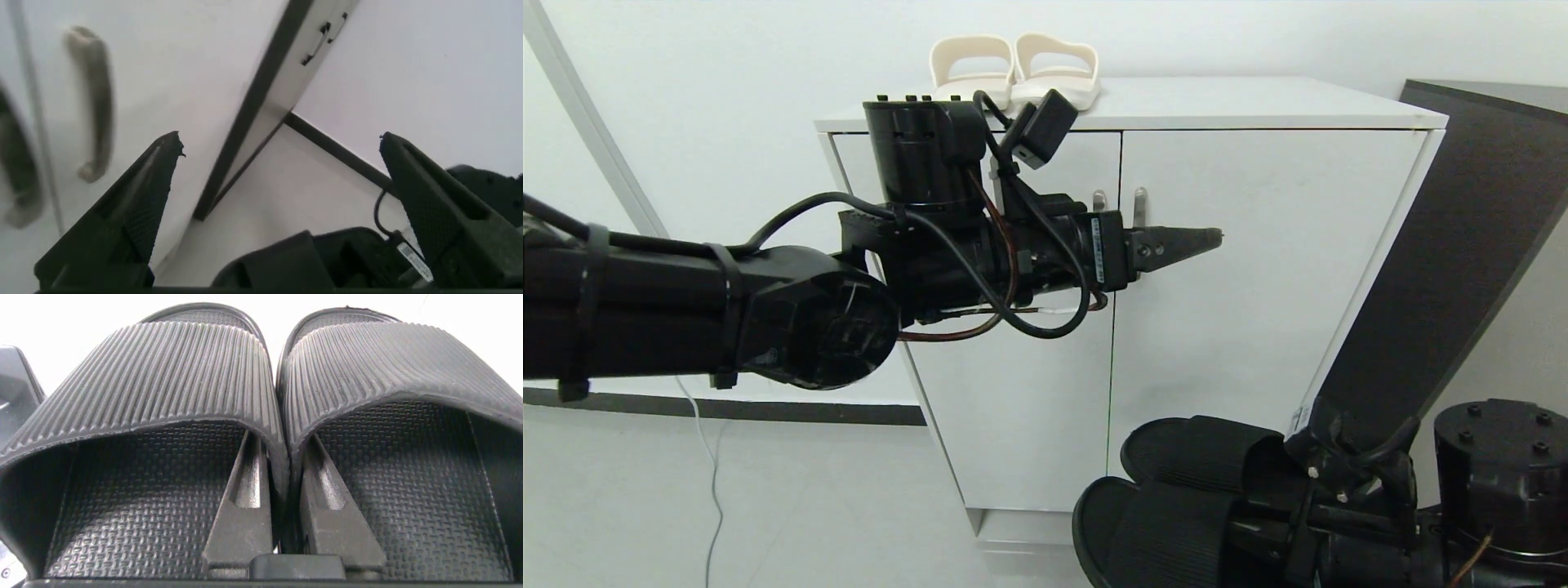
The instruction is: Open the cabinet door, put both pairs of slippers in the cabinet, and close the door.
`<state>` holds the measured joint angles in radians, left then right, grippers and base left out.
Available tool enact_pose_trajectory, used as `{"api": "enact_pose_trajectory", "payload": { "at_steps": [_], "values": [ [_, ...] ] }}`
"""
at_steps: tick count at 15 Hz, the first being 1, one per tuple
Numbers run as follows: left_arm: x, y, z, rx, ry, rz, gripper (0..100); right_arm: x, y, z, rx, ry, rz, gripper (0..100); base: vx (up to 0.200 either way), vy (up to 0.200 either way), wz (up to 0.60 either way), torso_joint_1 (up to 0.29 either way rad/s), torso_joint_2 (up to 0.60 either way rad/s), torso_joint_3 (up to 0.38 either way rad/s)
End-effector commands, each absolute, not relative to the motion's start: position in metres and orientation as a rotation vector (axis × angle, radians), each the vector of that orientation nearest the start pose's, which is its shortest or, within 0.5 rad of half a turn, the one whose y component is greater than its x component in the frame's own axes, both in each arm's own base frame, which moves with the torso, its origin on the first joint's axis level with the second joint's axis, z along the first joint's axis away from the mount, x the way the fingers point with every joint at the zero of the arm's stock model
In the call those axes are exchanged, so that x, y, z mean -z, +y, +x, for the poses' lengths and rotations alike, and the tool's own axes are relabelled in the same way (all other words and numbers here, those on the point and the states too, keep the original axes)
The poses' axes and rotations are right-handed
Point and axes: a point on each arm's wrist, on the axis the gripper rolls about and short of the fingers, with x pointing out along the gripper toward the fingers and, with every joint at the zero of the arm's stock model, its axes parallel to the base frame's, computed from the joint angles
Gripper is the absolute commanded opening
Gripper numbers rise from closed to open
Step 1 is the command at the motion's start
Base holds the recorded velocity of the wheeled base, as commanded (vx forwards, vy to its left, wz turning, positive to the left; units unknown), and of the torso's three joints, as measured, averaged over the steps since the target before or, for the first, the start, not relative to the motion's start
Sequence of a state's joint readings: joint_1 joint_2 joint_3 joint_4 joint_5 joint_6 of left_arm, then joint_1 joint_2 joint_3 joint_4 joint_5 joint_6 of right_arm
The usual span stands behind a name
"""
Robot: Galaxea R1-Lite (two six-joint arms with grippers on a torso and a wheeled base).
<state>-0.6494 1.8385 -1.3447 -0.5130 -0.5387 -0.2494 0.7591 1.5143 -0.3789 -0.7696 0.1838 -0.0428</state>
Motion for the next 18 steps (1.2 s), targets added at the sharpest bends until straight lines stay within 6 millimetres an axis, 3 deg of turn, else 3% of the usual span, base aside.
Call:
{"api": "enact_pose_trajectory", "payload": {
  "at_steps": [1, 6, 12, 18],
  "values": [
    [-0.275, -0.229, 0.294, 1.164, 0.124, -0.226, 100, -0.136, 0.155, 0.157, -0.94, 0.346, -0.148, 0, 0.0, 0.0, 0.0, 0.0, 0.0, 0.0],
    [-0.274, -0.228, 0.304, 1.085, 0.107, -0.23, 100, -0.136, 0.156, 0.159, -0.943, 0.344, -0.15, 0, 0.0, 0.0, 0.0, 0.0, 0.0, 0.0],
    [-0.262, -0.244, 0.329, 1.001, 0.103, -0.234, 100, -0.136, 0.156, 0.159, -0.941, 0.346, -0.151, 0, 0.0, 0.0, 0.0, 0.0, 0.0, 0.0],
    [-0.259, -0.252, 0.34, 0.989, 0.119, -0.233, 100, -0.136, 0.156, 0.159, -0.941, 0.343, -0.15, 0, 0.0, 0.0, 0.0, 0.0, 0.0, 0.0]
  ]
}}
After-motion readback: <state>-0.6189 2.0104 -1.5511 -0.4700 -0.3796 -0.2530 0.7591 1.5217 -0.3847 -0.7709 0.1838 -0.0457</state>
